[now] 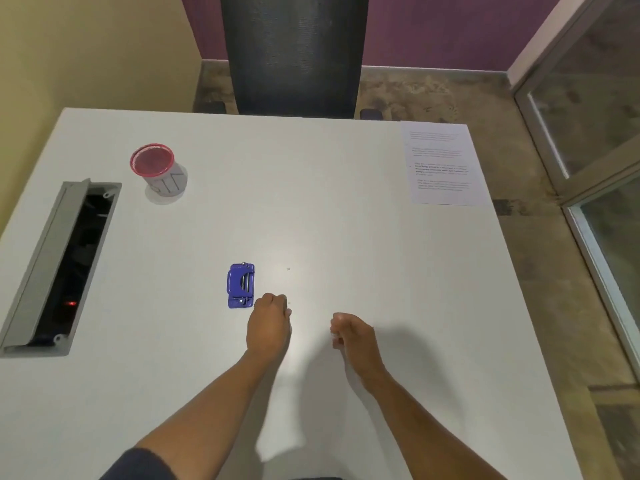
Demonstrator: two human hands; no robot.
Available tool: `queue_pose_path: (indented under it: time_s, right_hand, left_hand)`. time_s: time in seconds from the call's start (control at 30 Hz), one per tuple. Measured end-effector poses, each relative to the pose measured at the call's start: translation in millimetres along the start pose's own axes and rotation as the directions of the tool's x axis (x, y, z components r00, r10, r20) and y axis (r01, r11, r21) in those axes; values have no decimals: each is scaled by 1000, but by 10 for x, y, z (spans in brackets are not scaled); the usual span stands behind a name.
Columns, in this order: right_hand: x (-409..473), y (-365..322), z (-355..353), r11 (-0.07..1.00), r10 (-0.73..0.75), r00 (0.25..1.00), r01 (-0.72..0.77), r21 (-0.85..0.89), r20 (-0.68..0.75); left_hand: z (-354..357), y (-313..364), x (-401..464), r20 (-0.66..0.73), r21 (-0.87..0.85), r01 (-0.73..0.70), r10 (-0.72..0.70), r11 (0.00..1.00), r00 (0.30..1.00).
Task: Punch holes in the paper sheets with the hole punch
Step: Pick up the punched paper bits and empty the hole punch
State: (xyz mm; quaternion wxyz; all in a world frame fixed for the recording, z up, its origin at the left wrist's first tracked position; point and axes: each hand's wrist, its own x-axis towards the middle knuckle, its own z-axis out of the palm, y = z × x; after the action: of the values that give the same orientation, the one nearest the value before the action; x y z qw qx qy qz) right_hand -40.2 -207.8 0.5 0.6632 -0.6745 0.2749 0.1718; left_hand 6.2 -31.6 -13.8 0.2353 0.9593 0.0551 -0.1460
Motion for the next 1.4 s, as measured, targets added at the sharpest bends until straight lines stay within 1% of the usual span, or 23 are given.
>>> queue_pose_path:
  time_s: [0.17,0.3,0.5,0.6,0.67,0.73,0.8,0.87,1.0,1.2,1.3,1.37,1.4]
  right_hand:
    - [140,-87,-8,985,14,995,-30,172,94]
    - [201,-140,13,972,29,990,-60,226,139]
    - [271,-120,-29,943,108,981,-152,298,160]
    - [318,-55,-61,925,157,979,-191,329,127]
    - [327,-35,-71,912,182,977,-209,351,110]
    - [331,-32,-69,896,207,973,-231,378,104]
    - [331,-46,-56,869,230,967,-256,423,111]
    - [333,-67,-36,834,248,959,-283,474,135]
    - [310,-102,25,772,272,940,-342,535,208]
    - [286,-204,140,674,261,924,-381,633,279]
    - [303,-221,155,668,253,926,-376,643,278]
    - [308,-210,142,673,257,929,-370,640,267]
    - [310,-208,131,672,256,930,-366,644,262]
  left_hand:
    - [25,40,99,-4,57,-39,39,998,999]
    - [23,42,169,18,132,-54,52,990,998]
    - [67,21,170,11,171,-103,102,980,995]
    - [85,26,176,40,198,-96,90,975,995]
    - [94,35,169,62,158,-72,63,985,996]
    - [74,74,150,88,-8,-63,64,998,994]
    - [49,136,98,113,-172,-98,119,980,986]
    - [16,213,18,101,-244,-177,206,954,973]
    - [-41,382,-96,59,-292,-310,341,904,938]
    - [-160,561,-121,-43,-322,-443,455,837,889]
    - [-163,506,-44,-51,-271,-458,462,847,885]
    - [-153,441,16,-31,-242,-420,426,875,904]
    - [-152,411,41,-45,-254,-398,400,882,915]
